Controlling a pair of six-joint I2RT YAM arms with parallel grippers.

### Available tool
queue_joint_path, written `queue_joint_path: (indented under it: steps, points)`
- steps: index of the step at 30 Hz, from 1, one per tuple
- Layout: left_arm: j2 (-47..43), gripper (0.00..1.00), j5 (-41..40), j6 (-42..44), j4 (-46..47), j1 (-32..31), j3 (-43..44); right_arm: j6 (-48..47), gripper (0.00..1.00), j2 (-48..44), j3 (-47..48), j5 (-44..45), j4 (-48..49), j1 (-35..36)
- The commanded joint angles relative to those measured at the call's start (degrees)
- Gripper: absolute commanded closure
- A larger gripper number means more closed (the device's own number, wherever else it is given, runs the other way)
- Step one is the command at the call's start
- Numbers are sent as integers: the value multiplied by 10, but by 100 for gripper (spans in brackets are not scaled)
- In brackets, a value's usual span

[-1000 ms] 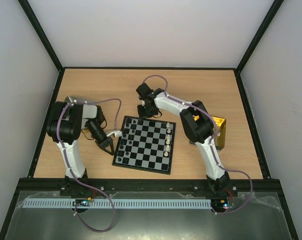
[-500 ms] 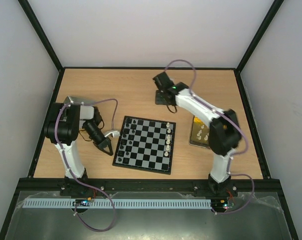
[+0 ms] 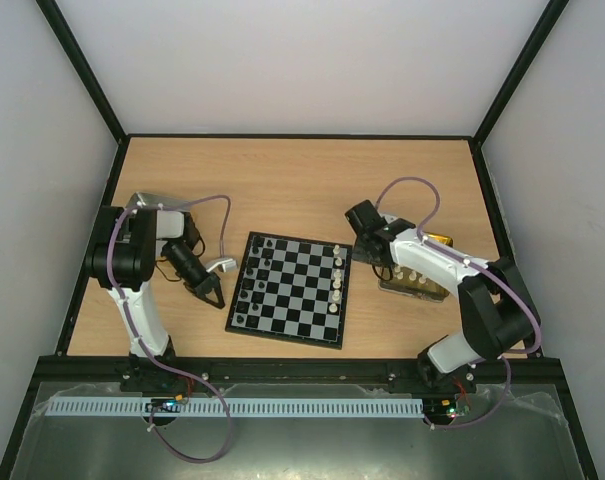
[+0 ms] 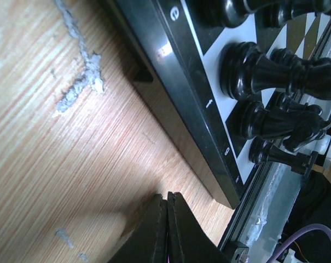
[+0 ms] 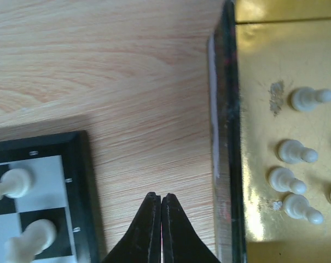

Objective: Set up the chess pieces on the board
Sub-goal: Move the chessboard to the center of the board.

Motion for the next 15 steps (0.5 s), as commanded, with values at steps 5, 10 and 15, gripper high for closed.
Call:
queue_joint_path:
  steps: [5, 10, 15]
  points:
    - [-9, 98, 1, -7, 34, 2, 3, 29, 98, -2, -47, -29, 79, -33]
    - [3, 98, 8, -14, 41, 2, 6, 27, 98, 38, -57, -81, 135, -59]
    - [10, 98, 11, -16, 44, 2, 6, 26, 98, 81, -41, -106, 158, -71]
